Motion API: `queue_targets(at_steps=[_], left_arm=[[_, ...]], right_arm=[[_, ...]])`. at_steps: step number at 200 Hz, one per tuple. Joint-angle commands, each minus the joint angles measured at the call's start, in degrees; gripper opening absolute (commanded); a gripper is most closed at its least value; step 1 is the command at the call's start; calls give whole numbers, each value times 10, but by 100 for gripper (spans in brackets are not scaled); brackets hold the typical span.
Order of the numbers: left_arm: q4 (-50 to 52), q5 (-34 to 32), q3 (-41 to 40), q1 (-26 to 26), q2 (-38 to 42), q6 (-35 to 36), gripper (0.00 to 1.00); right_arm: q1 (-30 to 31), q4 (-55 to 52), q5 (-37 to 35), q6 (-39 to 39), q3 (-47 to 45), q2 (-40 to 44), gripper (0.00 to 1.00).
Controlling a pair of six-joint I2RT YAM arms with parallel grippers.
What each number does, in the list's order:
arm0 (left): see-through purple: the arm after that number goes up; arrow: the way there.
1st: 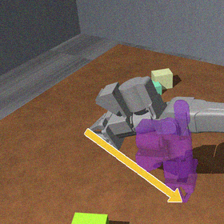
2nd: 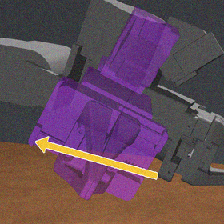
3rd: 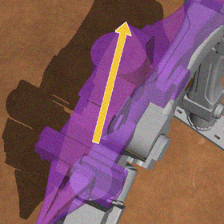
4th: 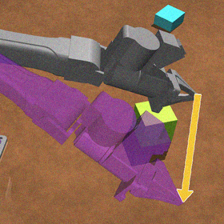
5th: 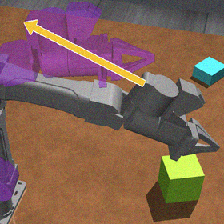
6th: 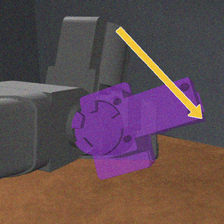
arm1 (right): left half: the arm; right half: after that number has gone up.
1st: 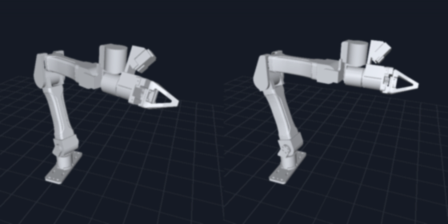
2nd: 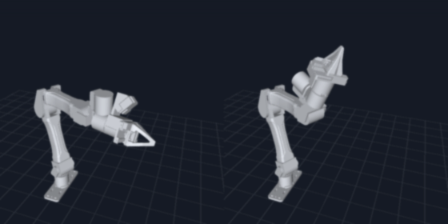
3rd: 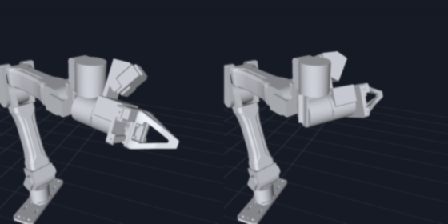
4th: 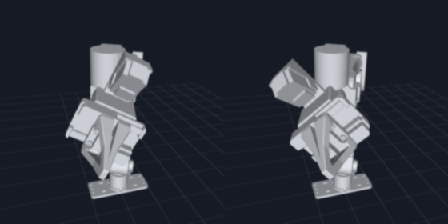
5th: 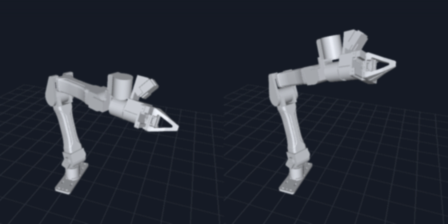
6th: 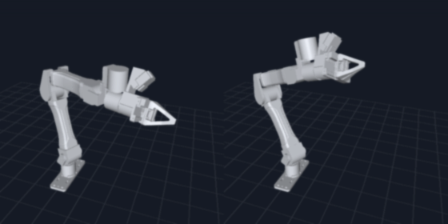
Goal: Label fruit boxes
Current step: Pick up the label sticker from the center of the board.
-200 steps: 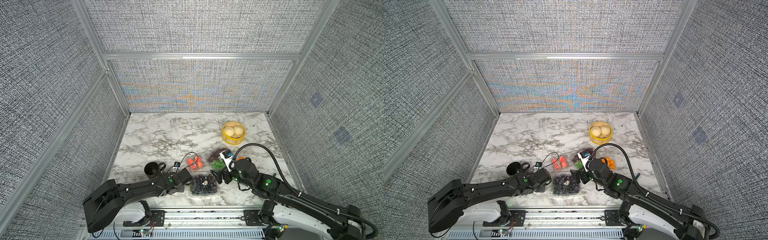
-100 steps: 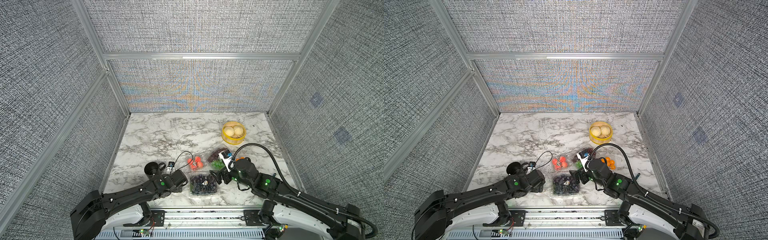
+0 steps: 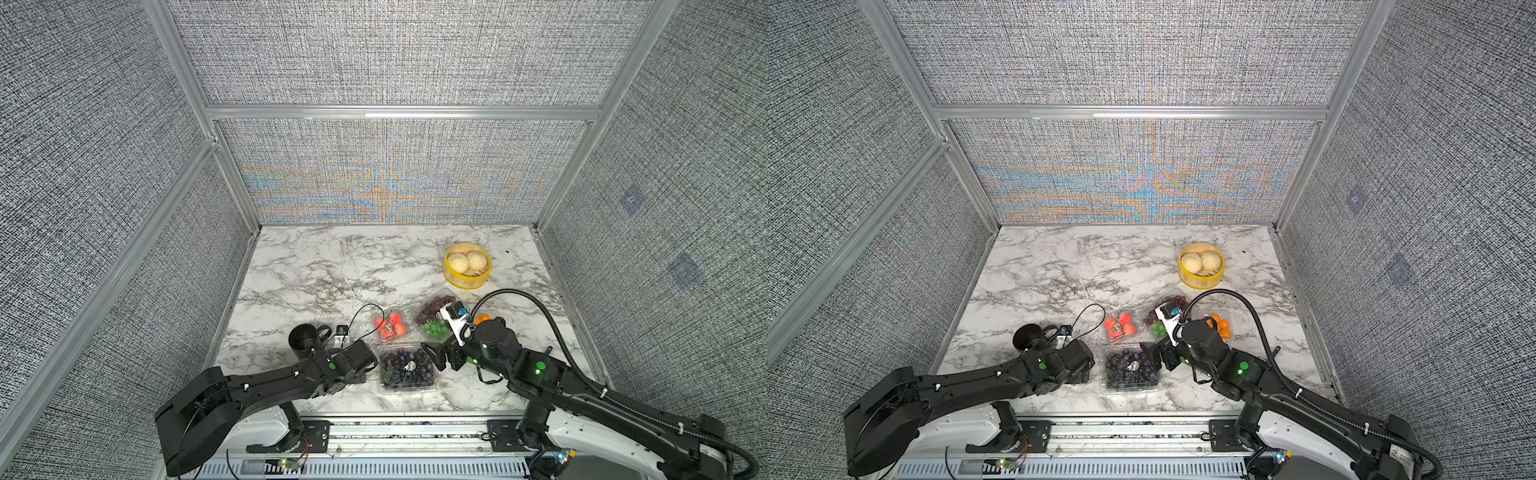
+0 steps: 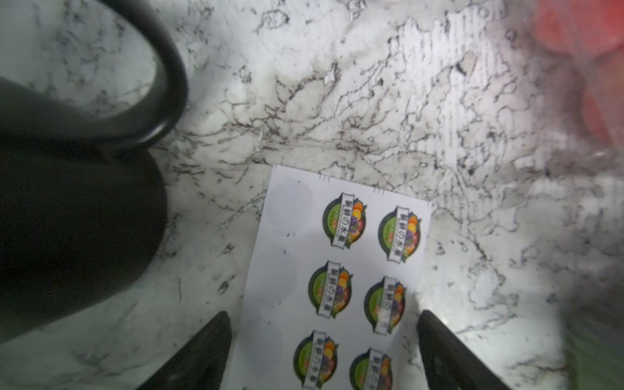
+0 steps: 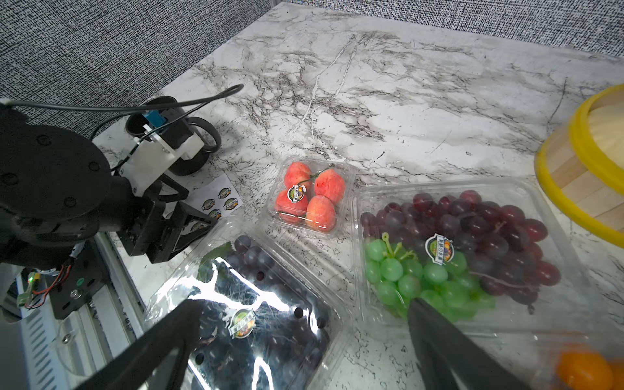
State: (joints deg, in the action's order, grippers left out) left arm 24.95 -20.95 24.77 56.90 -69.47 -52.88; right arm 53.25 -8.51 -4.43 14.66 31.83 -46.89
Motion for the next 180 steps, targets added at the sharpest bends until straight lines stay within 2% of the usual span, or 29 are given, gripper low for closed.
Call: queue_targets(at_steps=[1, 20, 35, 45, 52, 83, 93, 128, 161, 180], left_arm=[[46, 65, -18, 0, -13, -30, 78], [51, 69, -25, 0, -17, -48, 72], [47, 79, -23, 0, -30, -44, 64], [42, 86, -19, 0, -46, -40, 51], [44, 85, -13, 0, -58, -40, 46], [41, 77, -2, 0, -57, -36, 43], [41, 72, 2, 0, -34, -32, 38], [75, 19, 38, 0, 70, 2, 36], [48, -2, 71, 0, 143, 49, 35], [9, 0, 87, 0, 173, 71, 36]], right_arm=[[-1, 2, 4, 0, 0, 5, 99], [0, 3, 9, 1, -5, 12, 99], [0, 3, 13, 1, -7, 19, 99], [0, 3, 13, 1, -10, 25, 99], [0, 3, 13, 0, -11, 28, 99], [0, 7, 18, 1, -12, 33, 99], [0, 9, 26, 2, -11, 31, 99], [0, 33, 63, 9, -12, 19, 99], [-1, 75, 128, 35, -15, 2, 99], [-2, 128, 178, 83, -21, -14, 99]])
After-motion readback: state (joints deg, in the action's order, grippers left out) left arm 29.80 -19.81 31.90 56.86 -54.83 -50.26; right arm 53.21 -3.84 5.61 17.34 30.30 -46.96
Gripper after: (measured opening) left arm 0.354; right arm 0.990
